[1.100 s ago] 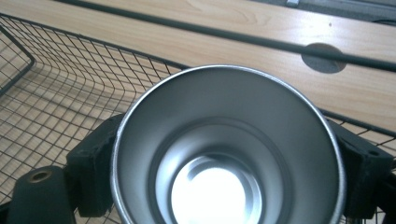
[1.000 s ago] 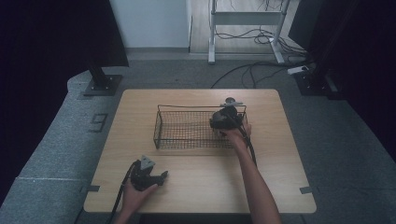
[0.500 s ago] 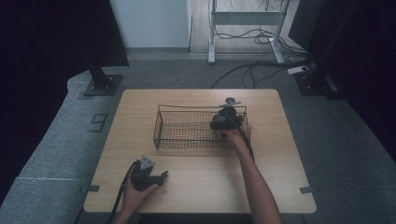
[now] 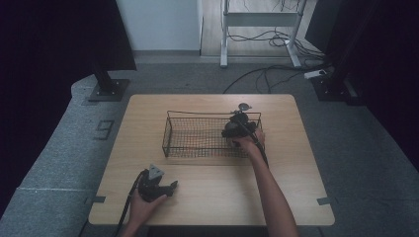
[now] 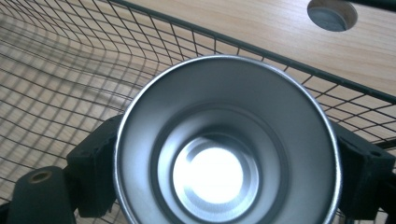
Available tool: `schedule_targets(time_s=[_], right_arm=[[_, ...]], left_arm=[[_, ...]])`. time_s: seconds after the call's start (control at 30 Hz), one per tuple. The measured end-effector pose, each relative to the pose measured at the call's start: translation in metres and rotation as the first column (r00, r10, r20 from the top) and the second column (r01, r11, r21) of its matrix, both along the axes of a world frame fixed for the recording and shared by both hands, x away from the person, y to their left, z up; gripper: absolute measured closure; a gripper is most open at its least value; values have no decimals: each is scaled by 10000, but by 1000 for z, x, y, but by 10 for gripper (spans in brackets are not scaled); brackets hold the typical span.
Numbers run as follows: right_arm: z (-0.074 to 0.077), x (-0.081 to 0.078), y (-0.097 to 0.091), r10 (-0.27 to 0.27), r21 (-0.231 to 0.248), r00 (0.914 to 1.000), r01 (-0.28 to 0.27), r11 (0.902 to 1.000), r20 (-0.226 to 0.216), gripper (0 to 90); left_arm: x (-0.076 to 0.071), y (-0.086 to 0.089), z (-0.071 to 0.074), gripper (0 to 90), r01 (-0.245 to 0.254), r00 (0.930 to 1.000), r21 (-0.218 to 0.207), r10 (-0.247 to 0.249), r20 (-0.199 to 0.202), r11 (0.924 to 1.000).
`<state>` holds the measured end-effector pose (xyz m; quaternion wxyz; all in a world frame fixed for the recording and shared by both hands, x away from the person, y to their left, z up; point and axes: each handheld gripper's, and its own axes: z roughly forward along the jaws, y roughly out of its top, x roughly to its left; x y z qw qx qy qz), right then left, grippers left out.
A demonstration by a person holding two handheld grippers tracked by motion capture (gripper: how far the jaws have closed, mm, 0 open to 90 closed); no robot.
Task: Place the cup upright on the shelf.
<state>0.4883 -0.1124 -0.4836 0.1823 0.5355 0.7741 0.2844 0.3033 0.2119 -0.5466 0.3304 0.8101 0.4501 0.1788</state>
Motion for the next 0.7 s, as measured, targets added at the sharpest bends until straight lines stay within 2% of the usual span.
schedule_targets(time_s=[0.07, 0.23, 0.4, 0.5, 0.7], right_arm=[[0, 0, 1, 48, -170, 10000, -49, 9998, -56, 127], [0, 0, 0, 107, -231, 9998, -111, 9997, -166, 124], [3, -1, -2, -20, -232, 9998, 16, 9997, -175, 122], [6, -2, -4, 103, -155, 9999, -105, 9998, -132, 120], [14, -8, -6, 14, -86, 9992, -10, 10000, 404, 93]], left_arm=[[0, 0, 0, 211, 0, 10000, 2, 0, 0, 10000], [0, 0, 0, 211, -2, 10000, -2, 2, -1, 10000], [0, 0, 0, 211, 0, 10000, -1, 0, -1, 10000], [0, 0, 0, 211, 3, 10000, 10, -3, -1, 10000], [0, 0, 0, 211, -1, 10000, 2, 1, 1, 10000]])
